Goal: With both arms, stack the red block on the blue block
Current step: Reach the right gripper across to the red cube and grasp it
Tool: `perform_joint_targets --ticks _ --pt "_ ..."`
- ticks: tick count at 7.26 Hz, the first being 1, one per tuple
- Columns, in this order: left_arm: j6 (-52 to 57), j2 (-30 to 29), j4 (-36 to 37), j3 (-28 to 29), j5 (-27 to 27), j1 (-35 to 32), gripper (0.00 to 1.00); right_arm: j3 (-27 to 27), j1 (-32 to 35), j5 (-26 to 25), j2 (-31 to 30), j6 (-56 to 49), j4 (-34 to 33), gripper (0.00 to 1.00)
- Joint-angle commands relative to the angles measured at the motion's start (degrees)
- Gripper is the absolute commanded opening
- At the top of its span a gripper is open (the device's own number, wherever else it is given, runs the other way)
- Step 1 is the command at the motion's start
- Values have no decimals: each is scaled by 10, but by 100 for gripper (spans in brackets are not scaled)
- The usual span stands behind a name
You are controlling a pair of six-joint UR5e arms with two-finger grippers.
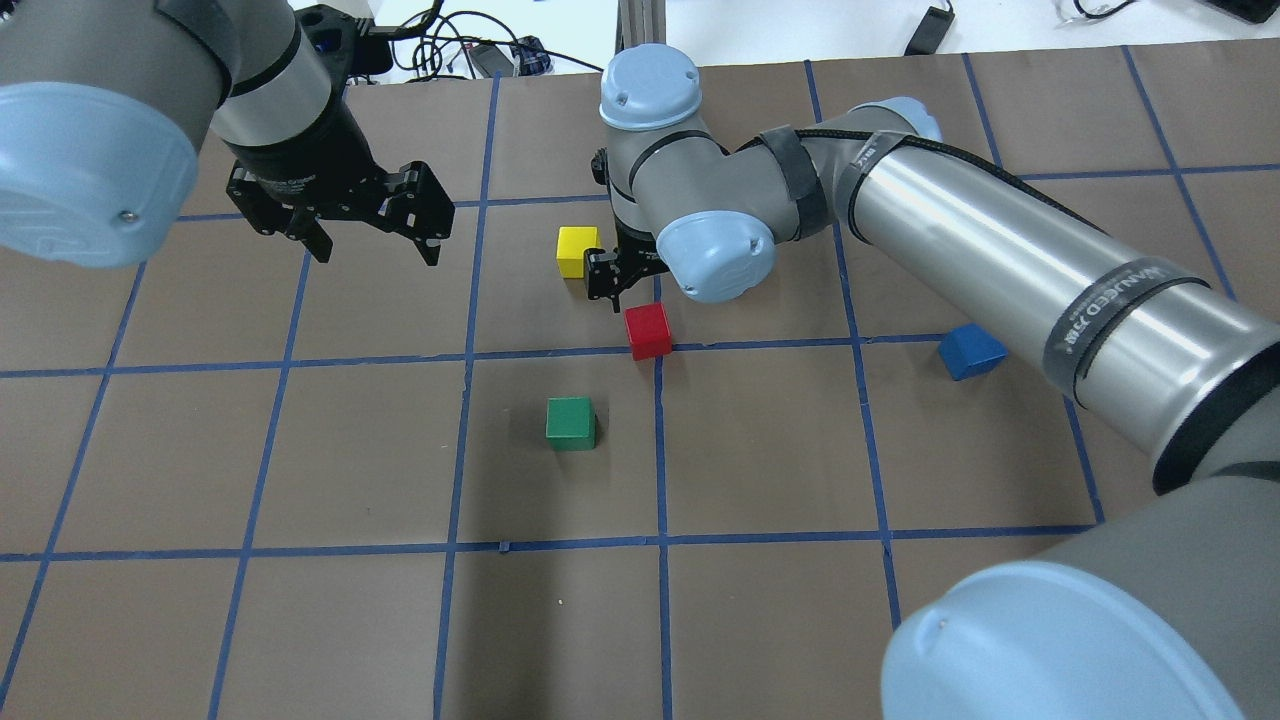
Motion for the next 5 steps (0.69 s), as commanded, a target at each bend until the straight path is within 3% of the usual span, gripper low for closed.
perform_joint_targets --ticks 1,5 --pt "-1 3 0 -9 1 -4 100 -3 8 1 18 0 -8 100" --pt "-2 6 1 -16 1 -4 100 -2 8 1 38 26 -9 100"
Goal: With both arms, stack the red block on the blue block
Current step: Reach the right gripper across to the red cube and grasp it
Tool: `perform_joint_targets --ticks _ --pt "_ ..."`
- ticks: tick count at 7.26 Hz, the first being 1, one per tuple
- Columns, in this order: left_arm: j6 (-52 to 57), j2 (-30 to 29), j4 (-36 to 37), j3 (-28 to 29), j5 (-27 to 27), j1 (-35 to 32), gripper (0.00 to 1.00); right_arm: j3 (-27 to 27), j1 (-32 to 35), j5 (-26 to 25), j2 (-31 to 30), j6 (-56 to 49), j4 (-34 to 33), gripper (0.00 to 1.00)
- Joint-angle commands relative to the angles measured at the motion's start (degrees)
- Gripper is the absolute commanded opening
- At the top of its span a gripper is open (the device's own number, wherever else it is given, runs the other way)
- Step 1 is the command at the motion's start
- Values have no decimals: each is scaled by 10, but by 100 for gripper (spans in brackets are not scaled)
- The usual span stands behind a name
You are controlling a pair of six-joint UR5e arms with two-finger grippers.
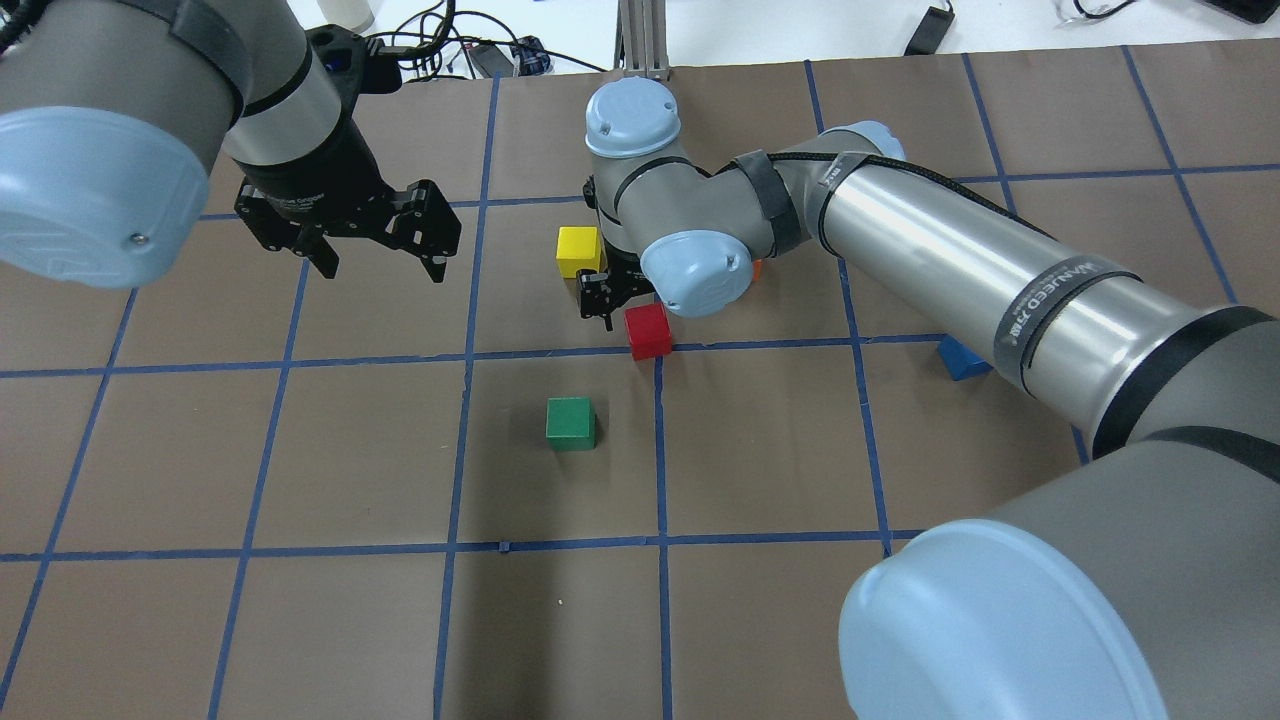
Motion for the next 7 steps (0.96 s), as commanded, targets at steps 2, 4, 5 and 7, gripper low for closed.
perform_joint_targets --ticks 2,4,5,7 --pt "0 1 0 -2 0 0 100 1 5 -1 16 7 -9 100" --pt "-1 1 0 -2 0 0 100 3 6 -1 18 9 -9 85" --pt "-1 1 0 -2 0 0 100 4 6 0 17 9 -6 45" --pt "-1 0 0 -2 0 0 100 3 6 0 16 4 1 4"
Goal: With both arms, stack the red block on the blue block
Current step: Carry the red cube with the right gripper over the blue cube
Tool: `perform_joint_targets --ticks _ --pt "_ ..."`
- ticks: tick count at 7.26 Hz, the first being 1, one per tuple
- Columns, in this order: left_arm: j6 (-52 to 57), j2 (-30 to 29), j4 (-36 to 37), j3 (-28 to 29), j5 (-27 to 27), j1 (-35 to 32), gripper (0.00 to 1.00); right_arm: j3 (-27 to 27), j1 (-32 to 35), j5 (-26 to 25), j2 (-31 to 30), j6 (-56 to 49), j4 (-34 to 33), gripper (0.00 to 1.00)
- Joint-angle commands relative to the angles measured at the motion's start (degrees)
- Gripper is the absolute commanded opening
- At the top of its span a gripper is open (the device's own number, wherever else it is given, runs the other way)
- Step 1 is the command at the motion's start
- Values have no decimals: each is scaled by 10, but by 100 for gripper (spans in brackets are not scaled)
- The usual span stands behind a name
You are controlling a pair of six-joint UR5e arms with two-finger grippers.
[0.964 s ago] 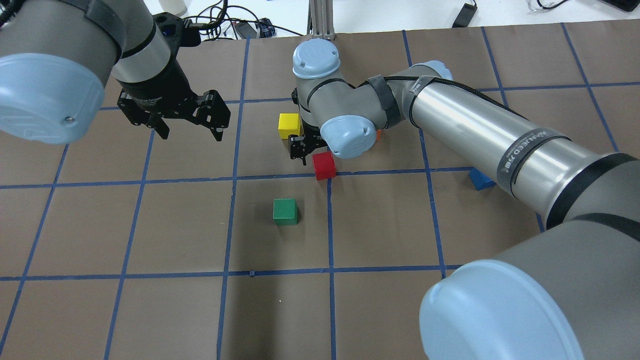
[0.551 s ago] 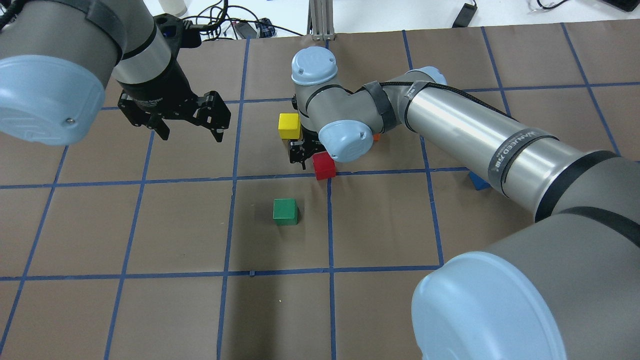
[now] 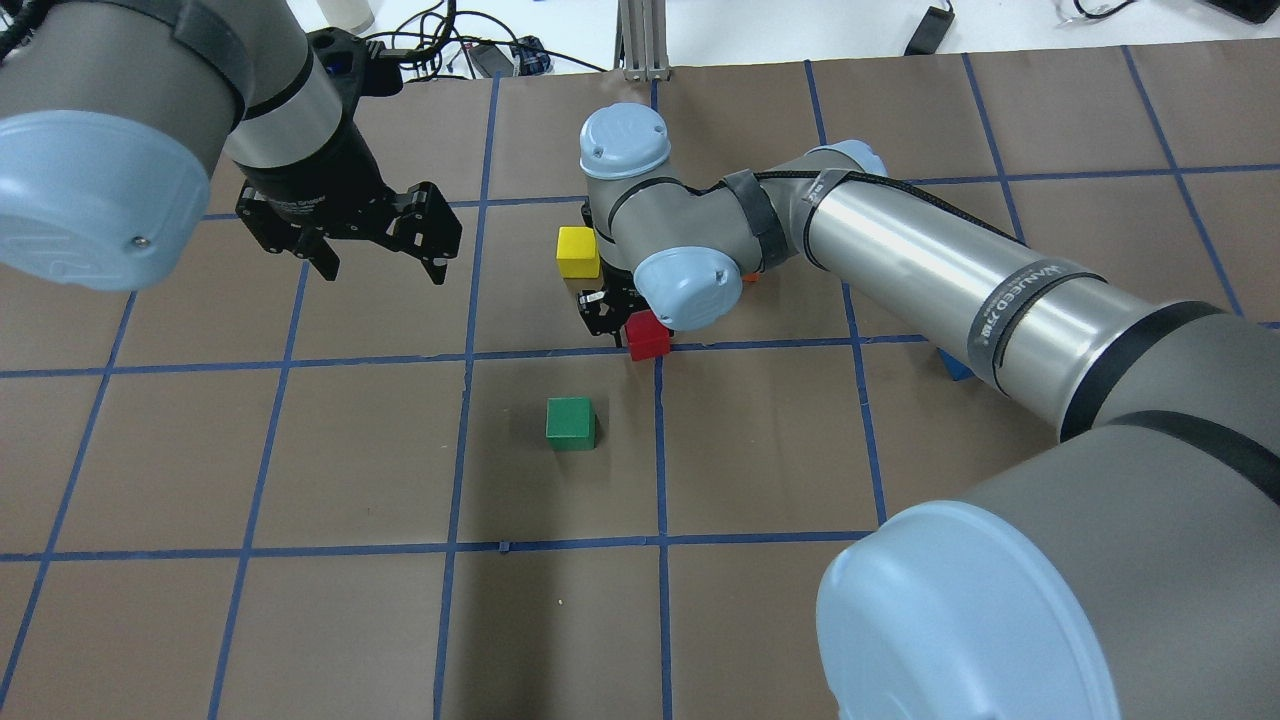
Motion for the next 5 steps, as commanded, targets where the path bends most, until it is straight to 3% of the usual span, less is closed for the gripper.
perform_joint_targets --ticks 1,3,5 --pt "0 -1 0 0 0 0 100 -2 0 0 -8 -1 7 0" --pt "0 -1 0 0 0 0 100 -4 -11 -7 -62 1 73 0" --pt "0 -2 0 0 0 0 100 4 -63 -11 -109 -4 131 0"
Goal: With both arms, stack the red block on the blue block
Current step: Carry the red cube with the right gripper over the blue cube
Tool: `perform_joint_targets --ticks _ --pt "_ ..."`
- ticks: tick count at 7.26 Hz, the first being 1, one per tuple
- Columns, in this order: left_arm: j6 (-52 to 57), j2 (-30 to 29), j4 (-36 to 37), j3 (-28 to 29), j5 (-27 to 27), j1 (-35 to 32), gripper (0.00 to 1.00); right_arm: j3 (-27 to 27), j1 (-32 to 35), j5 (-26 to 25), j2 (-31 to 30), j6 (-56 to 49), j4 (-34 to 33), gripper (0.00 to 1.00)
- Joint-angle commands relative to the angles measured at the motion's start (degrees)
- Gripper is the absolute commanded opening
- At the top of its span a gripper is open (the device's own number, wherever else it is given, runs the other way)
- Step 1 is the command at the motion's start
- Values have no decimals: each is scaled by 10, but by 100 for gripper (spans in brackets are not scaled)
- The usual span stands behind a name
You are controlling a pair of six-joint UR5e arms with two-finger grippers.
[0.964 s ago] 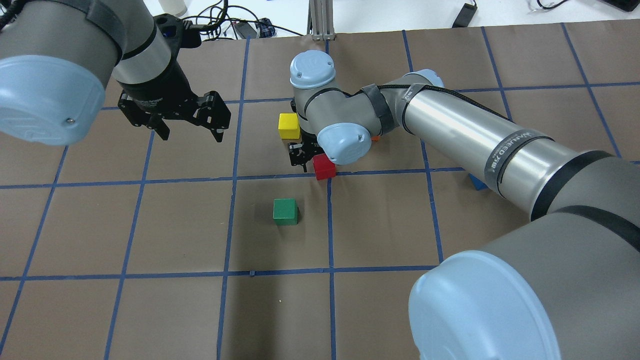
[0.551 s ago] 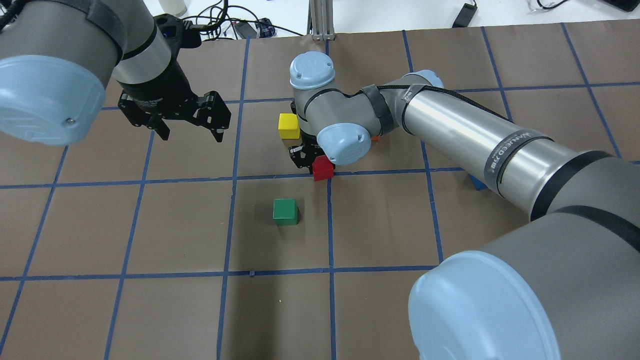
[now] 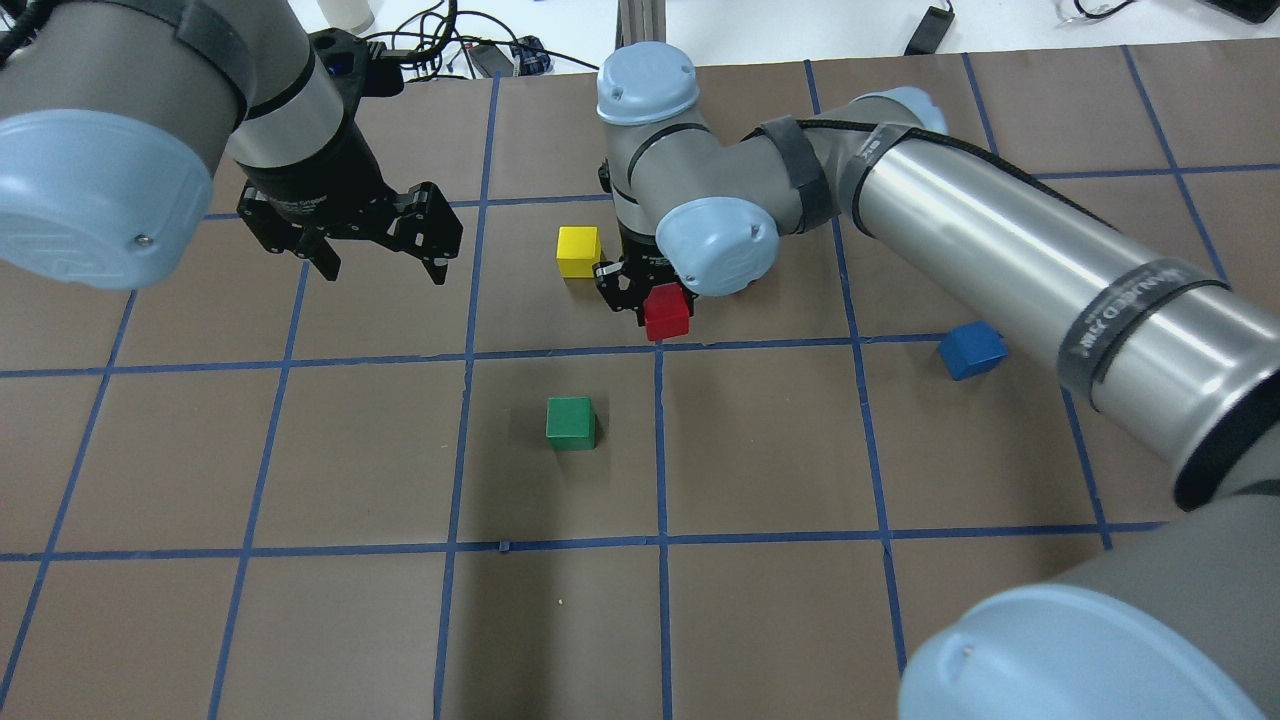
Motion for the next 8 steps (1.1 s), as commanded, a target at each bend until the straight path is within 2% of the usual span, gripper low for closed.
perform_joint_targets --ticks 1,3,4,8 --pt "0 1 0 0 0 0 100 6 -77 -2 -54 -6 89 0" --pt "0 -1 1 0 0 0 100 21 -147 -7 -90 -73 121 0" --pt "-1 -2 1 0 -1 0 100 52 -166 -41 -107 -112 112 0" --pt "-1 -5 1 2 -1 -1 100 172 -260 -48 -153 -289 -21 0"
